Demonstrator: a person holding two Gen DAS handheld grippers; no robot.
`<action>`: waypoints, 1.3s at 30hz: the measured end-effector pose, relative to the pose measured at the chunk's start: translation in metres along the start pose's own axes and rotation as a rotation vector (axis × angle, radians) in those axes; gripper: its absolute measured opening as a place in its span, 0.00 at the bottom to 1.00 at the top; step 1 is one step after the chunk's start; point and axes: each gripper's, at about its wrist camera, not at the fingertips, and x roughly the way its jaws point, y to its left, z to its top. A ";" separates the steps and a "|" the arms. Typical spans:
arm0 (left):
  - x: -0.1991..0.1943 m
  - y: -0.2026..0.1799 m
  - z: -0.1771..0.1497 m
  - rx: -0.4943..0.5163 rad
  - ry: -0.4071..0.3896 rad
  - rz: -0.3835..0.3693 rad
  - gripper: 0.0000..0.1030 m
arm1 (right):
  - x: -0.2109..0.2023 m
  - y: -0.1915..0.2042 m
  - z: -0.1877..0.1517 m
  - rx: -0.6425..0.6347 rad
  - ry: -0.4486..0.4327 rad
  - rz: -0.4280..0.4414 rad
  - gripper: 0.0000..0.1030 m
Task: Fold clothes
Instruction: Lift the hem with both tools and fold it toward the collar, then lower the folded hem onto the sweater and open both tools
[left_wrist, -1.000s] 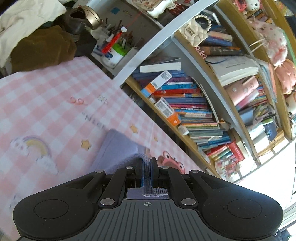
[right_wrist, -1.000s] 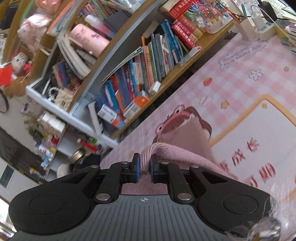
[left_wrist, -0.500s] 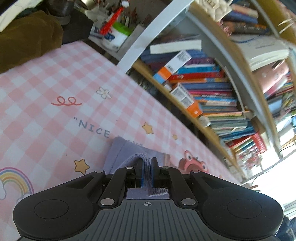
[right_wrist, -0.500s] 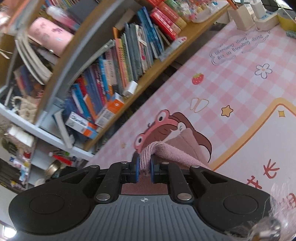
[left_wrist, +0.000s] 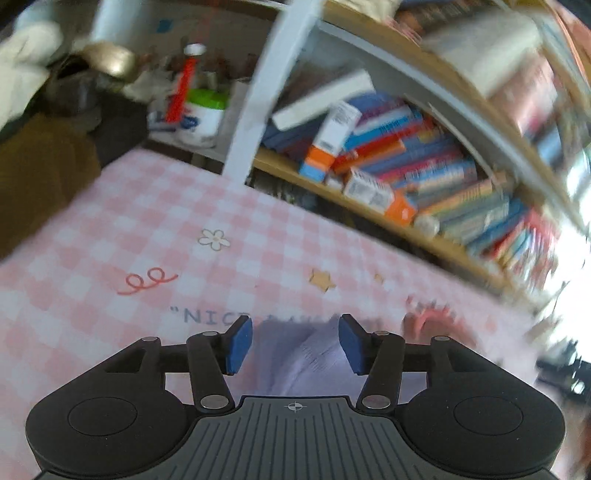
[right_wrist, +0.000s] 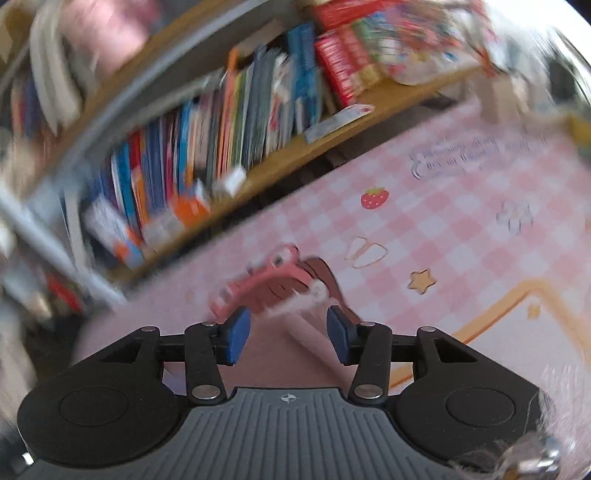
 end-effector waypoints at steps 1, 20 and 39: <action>0.003 -0.005 -0.002 0.057 0.005 0.010 0.50 | 0.006 0.006 -0.003 -0.084 0.013 -0.030 0.42; 0.075 -0.009 -0.007 0.112 0.088 0.074 0.05 | 0.070 -0.005 -0.010 -0.255 0.070 -0.119 0.03; 0.033 -0.025 -0.012 0.167 0.012 0.175 0.51 | 0.033 -0.008 -0.012 -0.249 -0.003 -0.080 0.48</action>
